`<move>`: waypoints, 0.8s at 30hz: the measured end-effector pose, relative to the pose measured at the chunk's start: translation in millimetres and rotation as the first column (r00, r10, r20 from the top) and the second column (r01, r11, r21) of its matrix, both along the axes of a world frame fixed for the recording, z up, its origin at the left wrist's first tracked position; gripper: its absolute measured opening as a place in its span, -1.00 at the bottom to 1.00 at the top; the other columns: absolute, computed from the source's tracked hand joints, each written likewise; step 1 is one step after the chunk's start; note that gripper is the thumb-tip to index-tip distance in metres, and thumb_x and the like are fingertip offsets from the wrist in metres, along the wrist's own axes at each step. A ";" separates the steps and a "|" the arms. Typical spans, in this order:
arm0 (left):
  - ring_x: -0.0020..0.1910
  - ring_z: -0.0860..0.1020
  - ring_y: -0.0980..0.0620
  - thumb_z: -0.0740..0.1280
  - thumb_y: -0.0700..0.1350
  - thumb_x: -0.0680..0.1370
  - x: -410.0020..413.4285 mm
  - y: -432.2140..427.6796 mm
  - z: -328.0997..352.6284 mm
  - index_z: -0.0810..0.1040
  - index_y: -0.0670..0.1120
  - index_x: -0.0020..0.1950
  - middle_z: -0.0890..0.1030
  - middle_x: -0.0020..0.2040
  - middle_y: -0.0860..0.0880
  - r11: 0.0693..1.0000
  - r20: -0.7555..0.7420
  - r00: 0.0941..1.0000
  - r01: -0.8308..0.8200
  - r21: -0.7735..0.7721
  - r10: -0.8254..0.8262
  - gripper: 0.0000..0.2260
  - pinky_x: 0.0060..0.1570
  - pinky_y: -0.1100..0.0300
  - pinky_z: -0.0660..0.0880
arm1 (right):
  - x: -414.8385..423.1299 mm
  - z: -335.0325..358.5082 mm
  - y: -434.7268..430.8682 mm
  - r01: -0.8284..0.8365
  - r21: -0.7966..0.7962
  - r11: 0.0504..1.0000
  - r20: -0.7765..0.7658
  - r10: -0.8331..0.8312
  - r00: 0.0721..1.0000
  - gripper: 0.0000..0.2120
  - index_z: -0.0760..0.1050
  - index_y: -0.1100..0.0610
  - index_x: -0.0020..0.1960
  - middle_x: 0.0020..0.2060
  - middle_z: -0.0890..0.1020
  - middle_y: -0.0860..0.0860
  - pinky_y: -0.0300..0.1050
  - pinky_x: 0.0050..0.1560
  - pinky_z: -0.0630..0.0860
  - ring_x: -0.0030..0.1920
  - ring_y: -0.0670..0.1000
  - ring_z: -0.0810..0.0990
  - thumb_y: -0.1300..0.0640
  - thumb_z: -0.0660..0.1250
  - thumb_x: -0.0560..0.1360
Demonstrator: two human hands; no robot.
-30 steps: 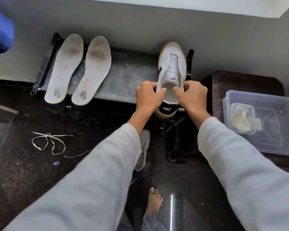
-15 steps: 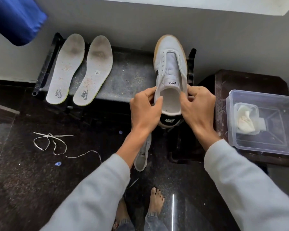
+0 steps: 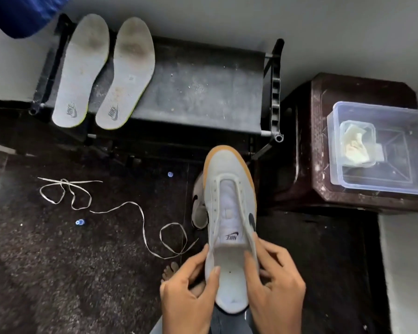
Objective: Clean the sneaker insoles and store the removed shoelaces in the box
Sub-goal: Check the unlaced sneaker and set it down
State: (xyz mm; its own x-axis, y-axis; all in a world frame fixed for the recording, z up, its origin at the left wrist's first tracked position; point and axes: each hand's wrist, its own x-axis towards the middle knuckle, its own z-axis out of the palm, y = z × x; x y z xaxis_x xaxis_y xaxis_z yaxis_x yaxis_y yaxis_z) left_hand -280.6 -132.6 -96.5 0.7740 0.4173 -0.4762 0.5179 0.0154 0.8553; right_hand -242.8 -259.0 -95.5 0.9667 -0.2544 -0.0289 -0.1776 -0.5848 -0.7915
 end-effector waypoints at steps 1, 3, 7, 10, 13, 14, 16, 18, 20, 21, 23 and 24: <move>-0.04 0.73 0.19 0.52 -0.42 0.40 -8.8 -3.4 -13.6 0.71 0.02 0.08 0.76 -0.07 0.15 1.000 -0.023 1.000 0.020 -0.004 -0.020 -0.60 -0.01 0.29 0.64 | -10.4 -14.0 -3.6 0.006 -0.016 1.000 -0.035 -0.007 0.999 -0.71 0.68 0.06 0.15 -0.06 0.65 -0.06 -0.19 -0.27 0.60 -0.20 -0.04 0.66 0.06 0.45 0.44; -0.02 0.69 0.31 0.48 -0.41 0.45 -18.0 -9.0 -40.1 0.68 0.02 0.09 0.75 -0.06 0.20 0.996 -0.050 0.996 0.076 -0.035 -0.078 -0.63 -0.01 0.39 0.61 | -27.1 -46.2 -12.6 0.014 -0.023 1.000 -0.158 -0.017 0.987 -0.69 0.66 0.04 0.19 -0.04 0.63 -0.10 -0.17 -0.21 0.63 -0.12 -0.08 0.65 0.17 0.51 0.45; 0.01 0.67 0.31 0.43 -0.31 0.53 -15.7 -17.9 -110.6 0.62 0.09 0.13 0.72 -0.03 0.18 0.977 -0.100 0.973 0.212 0.016 -0.209 -0.68 -0.08 0.47 0.56 | -34.5 -118.5 -27.0 0.022 -0.015 1.000 -0.374 -0.026 0.927 -0.70 0.64 0.02 0.23 -0.01 0.60 -0.15 -0.06 -0.06 0.65 -0.05 -0.16 0.62 0.15 0.44 0.50; 0.04 0.67 0.15 0.40 -0.18 0.55 -9.0 -25.1 -181.4 0.64 0.09 0.16 0.72 -0.03 0.19 0.966 -0.167 0.956 0.253 0.053 -0.241 -0.76 0.06 0.19 0.63 | -22.3 -178.9 -33.1 -0.037 -0.065 0.997 -0.424 0.006 0.906 -0.74 0.65 0.05 0.20 -0.03 0.58 -0.14 -0.18 0.01 0.58 -0.05 -0.21 0.57 0.11 0.39 0.53; 0.03 0.69 0.07 0.37 -0.17 0.55 7.4 -32.2 -254.9 0.64 0.04 0.17 0.74 0.00 0.13 0.959 -0.152 0.959 0.256 0.118 -0.237 -0.77 0.05 -0.02 0.63 | -2.0 -244.9 -39.9 -0.123 -0.105 0.987 -0.425 0.067 0.903 -0.76 0.66 0.10 0.17 -0.06 0.60 -0.05 -0.12 0.01 0.57 -0.07 -0.08 0.61 0.15 0.40 0.51; 0.02 0.70 0.06 0.36 -0.18 0.55 14.9 -35.0 -274.1 0.65 0.00 0.17 0.75 0.00 0.08 0.961 -0.150 0.962 0.248 0.125 -0.229 -0.77 0.03 -0.02 0.63 | 4.8 -265.0 -42.4 -0.154 -0.119 0.981 -0.426 0.090 0.901 -0.76 0.66 0.12 0.16 -0.07 0.61 -0.02 -0.07 0.02 0.58 -0.07 -0.03 0.62 0.16 0.40 0.50; 0.01 0.71 0.05 0.37 -0.21 0.54 27.2 -42.2 -317.8 0.67 -0.04 0.18 0.76 -0.01 0.03 0.967 -0.137 0.969 0.222 0.124 -0.205 -0.76 0.01 0.02 0.64 | 17.1 -311.9 -47.8 -0.184 -0.142 0.973 -0.411 0.112 0.905 -0.75 0.65 0.16 0.16 -0.04 0.64 0.01 -0.01 0.05 0.60 -0.05 0.01 0.65 0.17 0.42 0.49; 0.00 0.71 0.09 0.39 -0.27 0.54 35.7 -50.1 -354.6 0.67 -0.06 0.18 0.76 -0.01 0.02 0.972 -0.123 0.973 0.210 0.107 -0.196 -0.75 0.01 0.08 0.64 | 27.7 -349.9 -53.9 -0.202 -0.159 0.966 -0.392 0.126 0.911 -0.75 0.65 0.17 0.16 -0.02 0.65 0.04 -0.06 0.07 0.58 -0.03 0.04 0.66 0.20 0.42 0.49; 0.00 0.69 0.13 0.37 -0.28 0.55 41.0 -53.7 -387.4 0.65 -0.06 0.18 0.75 -0.01 0.02 0.978 -0.139 0.975 0.188 0.085 -0.175 -0.75 0.01 0.11 0.64 | 34.0 -385.1 -58.0 -0.243 -0.203 0.948 -0.379 0.153 0.912 -0.79 0.68 0.19 0.11 -0.01 0.67 0.07 -0.26 0.01 0.46 -0.02 0.05 0.65 0.22 0.42 0.48; -0.01 0.69 0.13 0.37 -0.28 0.55 41.2 -55.5 -406.0 0.65 -0.07 0.18 0.74 -0.02 0.03 0.977 -0.143 0.974 0.192 0.094 -0.178 -0.76 0.01 0.11 0.64 | 36.9 -402.4 -59.8 -0.252 -0.221 0.942 -0.372 0.158 0.915 -0.81 0.68 0.22 0.08 -0.01 0.68 0.08 -0.35 -0.04 0.38 -0.01 0.05 0.65 0.23 0.42 0.48; -0.02 0.68 0.16 0.37 -0.28 0.55 41.4 -55.7 -437.7 0.64 -0.08 0.18 0.72 -0.04 0.06 0.975 -0.122 0.974 0.201 0.098 -0.189 -0.77 -0.02 0.12 0.64 | 39.4 -430.6 -61.6 -0.260 -0.218 0.941 -0.368 0.167 0.915 -0.80 0.68 0.24 0.09 0.02 0.68 0.08 -0.39 -0.03 0.37 0.01 0.04 0.65 0.25 0.43 0.47; -0.03 0.68 0.17 0.37 -0.28 0.56 43.3 -53.8 -448.7 0.64 -0.09 0.18 0.72 -0.04 0.07 0.971 -0.083 0.977 0.207 0.119 -0.197 -0.77 -0.03 0.15 0.63 | 39.2 -441.7 -62.5 -0.264 -0.200 0.943 -0.369 0.177 0.913 -0.78 0.67 0.24 0.11 0.03 0.68 0.08 -0.34 0.02 0.44 0.01 0.04 0.66 0.26 0.43 0.48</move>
State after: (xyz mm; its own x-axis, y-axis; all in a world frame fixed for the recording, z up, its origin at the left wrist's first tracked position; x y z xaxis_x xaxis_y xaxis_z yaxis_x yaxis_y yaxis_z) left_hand -237.3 -186.4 -545.2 0.8150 0.3161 -0.4857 0.5579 -0.2016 0.8050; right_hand -203.5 -321.4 -537.2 0.9403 -0.0769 -0.3315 -0.2548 -0.8049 -0.5359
